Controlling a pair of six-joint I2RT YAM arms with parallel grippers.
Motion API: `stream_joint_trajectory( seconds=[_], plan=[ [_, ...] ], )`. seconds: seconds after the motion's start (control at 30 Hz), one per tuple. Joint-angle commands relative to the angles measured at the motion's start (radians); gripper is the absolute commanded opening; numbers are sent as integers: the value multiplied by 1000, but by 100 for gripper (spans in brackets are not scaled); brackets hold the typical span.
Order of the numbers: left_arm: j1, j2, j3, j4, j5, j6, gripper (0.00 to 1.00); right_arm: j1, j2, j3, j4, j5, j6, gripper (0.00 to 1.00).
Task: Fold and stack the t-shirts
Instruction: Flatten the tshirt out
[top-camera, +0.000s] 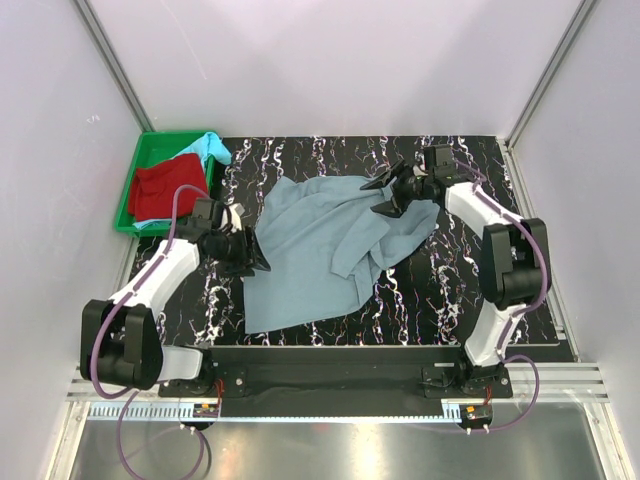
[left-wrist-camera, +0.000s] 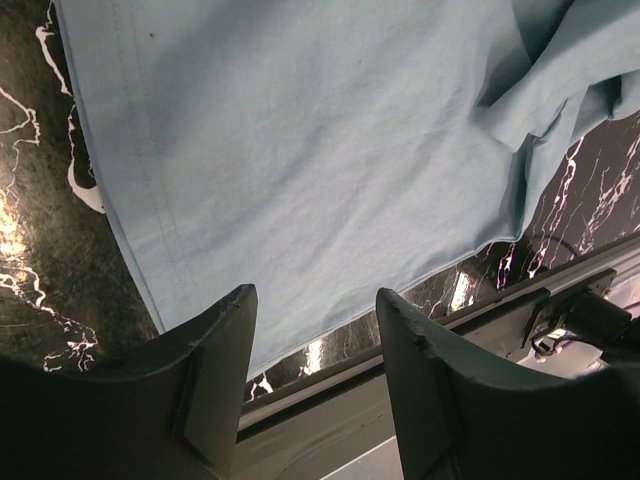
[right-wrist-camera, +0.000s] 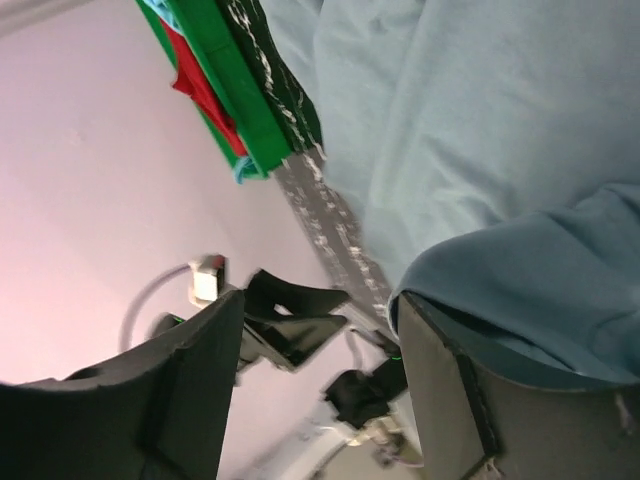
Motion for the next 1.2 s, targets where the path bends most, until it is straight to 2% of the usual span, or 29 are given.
stream_joint_trajectory(
  seconds=[0.0, 0.1, 0.23, 0.37, 0.47, 0.53, 0.63, 0.83, 0.93, 1.07, 1.17],
  plan=[
    [13, -25, -6, 12, 27, 23, 55, -11, -115, 24, -116, 8, -277, 70],
    [14, -14, 7, 13, 31, 21, 55, -10, -138, 17, -202, 81, -448, 70],
    [16, -5, 22, 10, 44, 23, 55, -13, -124, 26, -300, 173, -593, 70],
    [17, -12, 22, 2, 41, 25, 55, -13, -109, 36, -342, 204, -729, 58],
    [17, -20, 19, 1, 41, 20, 55, -13, -126, 30, -357, 203, -802, 57],
    [16, -28, 16, -1, 36, 18, 55, -13, -158, 10, -359, 204, -829, 61],
    [20, -40, 7, -1, 27, 8, 55, -13, -173, -16, -361, 186, -868, 62],
    [54, -83, -54, -2, 11, -52, 53, -11, -129, -16, -357, 140, -889, 51],
    [76, -118, -82, -1, 7, -74, 52, -8, -113, 0, -357, 128, -897, 49],
    [96, -153, -133, 9, 19, -118, 52, 1, -101, -3, -356, 121, -888, 38],
    [96, -183, -167, 18, 34, -141, 52, 15, -98, -11, -353, 120, -886, 38]
  ],
)
